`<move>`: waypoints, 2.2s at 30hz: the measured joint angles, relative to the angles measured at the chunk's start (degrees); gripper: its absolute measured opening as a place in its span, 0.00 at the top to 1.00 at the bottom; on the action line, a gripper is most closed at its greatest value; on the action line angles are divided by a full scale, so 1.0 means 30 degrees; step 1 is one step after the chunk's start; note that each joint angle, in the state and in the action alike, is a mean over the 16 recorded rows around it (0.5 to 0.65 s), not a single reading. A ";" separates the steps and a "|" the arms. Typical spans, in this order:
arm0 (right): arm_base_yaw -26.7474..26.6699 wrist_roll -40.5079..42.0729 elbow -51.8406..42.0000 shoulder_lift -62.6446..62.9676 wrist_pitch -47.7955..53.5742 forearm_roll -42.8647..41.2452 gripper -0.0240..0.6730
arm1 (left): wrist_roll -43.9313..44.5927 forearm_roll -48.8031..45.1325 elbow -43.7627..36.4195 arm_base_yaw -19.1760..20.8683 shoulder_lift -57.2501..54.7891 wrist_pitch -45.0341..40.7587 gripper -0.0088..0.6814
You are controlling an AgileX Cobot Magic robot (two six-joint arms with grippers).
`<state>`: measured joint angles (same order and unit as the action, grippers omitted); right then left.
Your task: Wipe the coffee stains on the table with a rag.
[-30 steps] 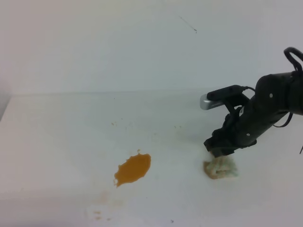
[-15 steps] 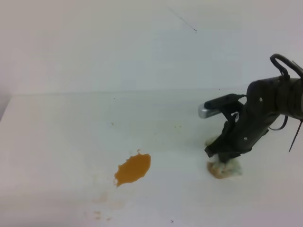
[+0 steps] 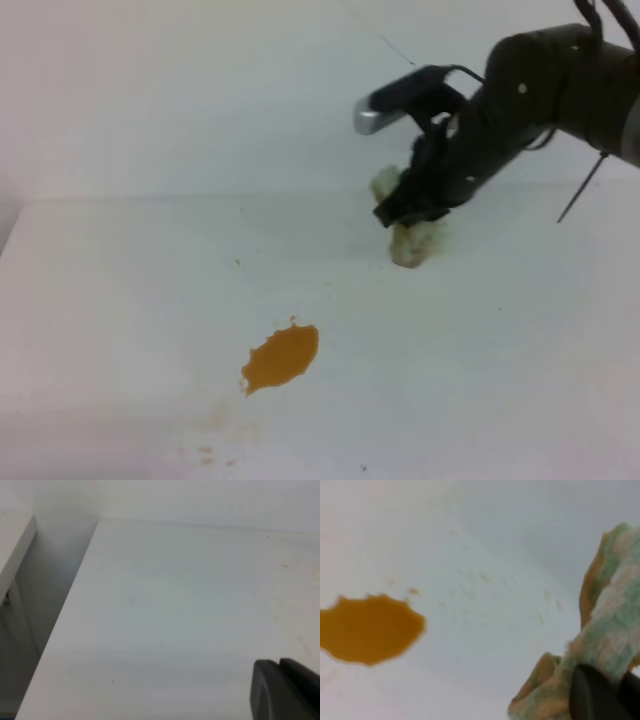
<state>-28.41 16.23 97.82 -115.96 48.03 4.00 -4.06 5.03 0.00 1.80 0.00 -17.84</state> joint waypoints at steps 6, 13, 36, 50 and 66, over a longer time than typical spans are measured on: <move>-0.1707 0.1275 0.1177 -0.0827 -0.0434 -0.0029 0.92 | 0.0000 0.0000 0.0000 0.0000 0.0000 0.0000 0.99; -0.3155 0.2042 0.1591 -0.2725 -0.0479 0.0049 0.93 | 0.0000 0.0000 0.0000 0.0000 0.0000 0.0000 0.99; -0.3669 0.2190 0.2772 -0.5847 -0.0157 0.2396 0.93 | 0.0000 0.0000 0.0000 0.0000 0.0000 0.0000 0.99; -0.3856 0.2762 0.2900 -0.5961 -0.0101 0.4301 0.93 | 0.0000 0.0000 0.0000 0.0000 0.0000 0.0000 0.99; -0.5211 0.3102 0.2900 -0.5964 -0.0426 0.4720 0.93 | 0.0000 0.0000 0.0000 0.0000 0.0000 0.0000 0.99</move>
<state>-44.04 25.53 106.53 -133.85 46.75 18.16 -4.06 5.03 0.00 1.80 0.00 -17.84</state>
